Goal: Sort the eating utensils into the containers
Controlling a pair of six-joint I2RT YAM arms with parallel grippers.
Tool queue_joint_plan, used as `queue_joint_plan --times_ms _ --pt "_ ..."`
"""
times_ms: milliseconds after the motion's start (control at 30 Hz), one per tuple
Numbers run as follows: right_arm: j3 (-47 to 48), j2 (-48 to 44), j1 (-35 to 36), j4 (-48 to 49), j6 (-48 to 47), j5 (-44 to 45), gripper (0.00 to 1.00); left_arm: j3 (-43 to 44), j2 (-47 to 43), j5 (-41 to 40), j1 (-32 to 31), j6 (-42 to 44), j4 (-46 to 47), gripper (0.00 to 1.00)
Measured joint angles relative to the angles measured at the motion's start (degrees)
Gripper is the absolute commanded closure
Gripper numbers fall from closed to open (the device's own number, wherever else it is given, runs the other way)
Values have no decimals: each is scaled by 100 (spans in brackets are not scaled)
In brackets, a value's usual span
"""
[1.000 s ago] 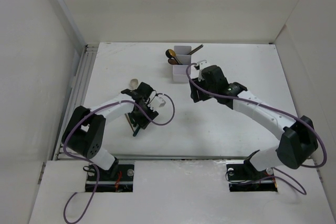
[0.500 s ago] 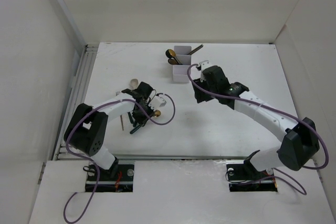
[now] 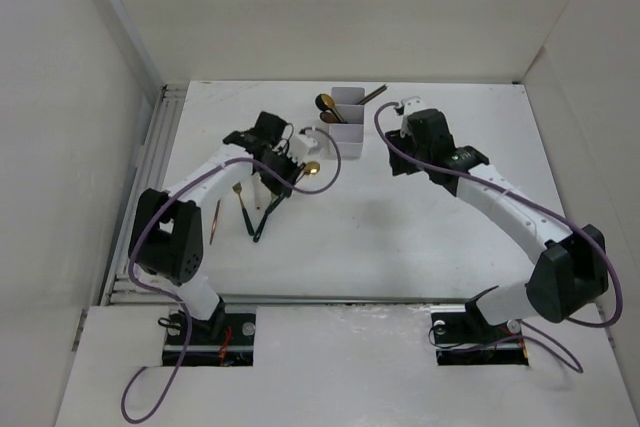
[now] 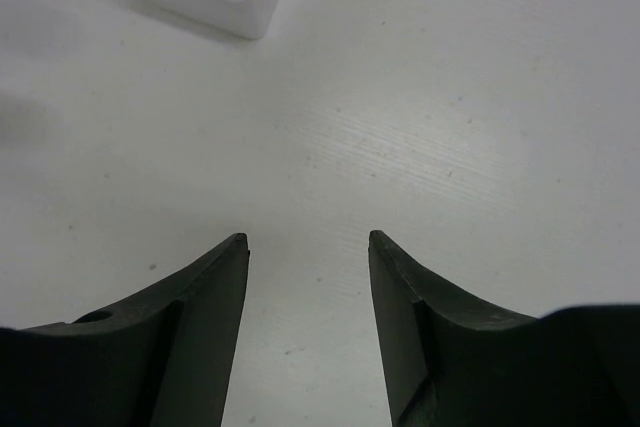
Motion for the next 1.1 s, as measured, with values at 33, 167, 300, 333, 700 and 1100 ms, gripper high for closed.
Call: queue_joint_plan --times_ms 33,167,300,333,700,1100 --pt "7 -9 -76 83 -26 -9 47 258 -52 118 48 44 57 100" --pt "24 -33 -382 476 -157 -79 51 796 -496 804 116 186 748 100" --pt "87 -33 -699 809 -251 -216 52 599 -890 1381 96 -195 2717 100" --pt "125 -31 -787 868 -278 -264 53 463 -903 1484 90 -374 3416 100" --pt "793 85 -1272 1086 -741 -503 53 1091 1646 1014 -87 -1902 8161 100" --pt "1606 514 -1311 579 -1051 -339 53 1187 2629 400 -111 -2293 9936 100"
